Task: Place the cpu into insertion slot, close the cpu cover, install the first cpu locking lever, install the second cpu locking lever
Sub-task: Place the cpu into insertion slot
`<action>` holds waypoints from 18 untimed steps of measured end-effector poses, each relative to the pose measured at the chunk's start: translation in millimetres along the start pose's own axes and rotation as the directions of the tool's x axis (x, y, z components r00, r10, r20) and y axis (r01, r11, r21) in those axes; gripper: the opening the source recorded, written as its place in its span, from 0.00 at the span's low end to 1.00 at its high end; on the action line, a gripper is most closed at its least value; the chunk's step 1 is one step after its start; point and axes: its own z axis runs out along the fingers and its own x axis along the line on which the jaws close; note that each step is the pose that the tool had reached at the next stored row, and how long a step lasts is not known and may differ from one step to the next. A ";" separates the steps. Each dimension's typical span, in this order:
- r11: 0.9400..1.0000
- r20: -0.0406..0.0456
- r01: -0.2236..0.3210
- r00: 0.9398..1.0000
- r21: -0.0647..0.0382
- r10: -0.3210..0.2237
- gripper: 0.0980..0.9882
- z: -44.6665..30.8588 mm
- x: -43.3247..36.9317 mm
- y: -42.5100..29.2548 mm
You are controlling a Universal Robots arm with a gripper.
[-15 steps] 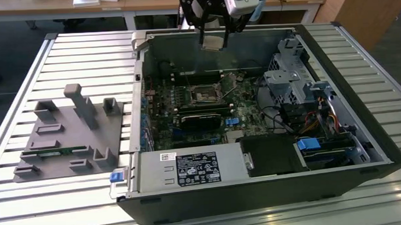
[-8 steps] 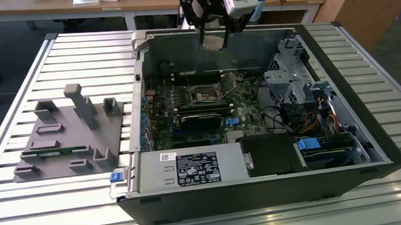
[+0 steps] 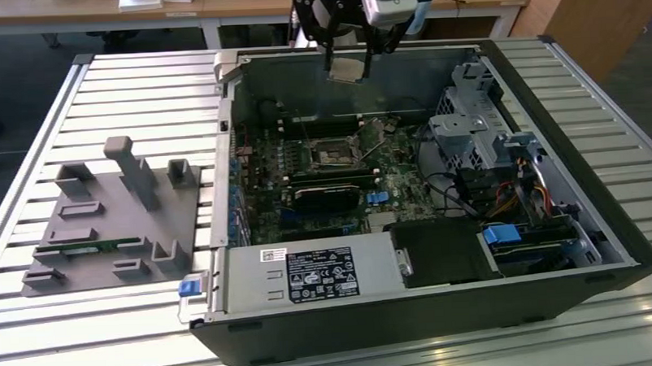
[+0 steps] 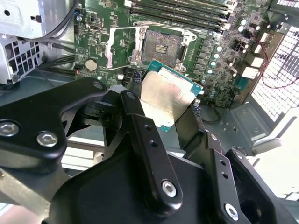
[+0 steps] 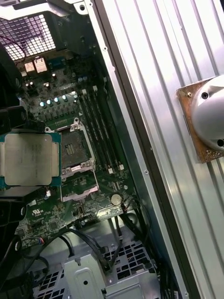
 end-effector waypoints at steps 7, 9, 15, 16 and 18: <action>1.000 0.003 -0.030 1.000 -0.001 0.030 0.49 0.0 0.0 0.0; 0.999 0.003 -0.039 0.999 -0.001 0.039 0.49 0.0 0.0 0.0; 0.998 0.006 -0.064 0.998 -0.001 0.064 0.49 0.0 0.0 0.0; 0.998 0.006 -0.068 0.998 -0.002 0.068 0.49 0.0 0.0 0.0; 0.997 0.007 -0.076 0.997 -0.002 0.076 0.49 0.0 0.0 0.0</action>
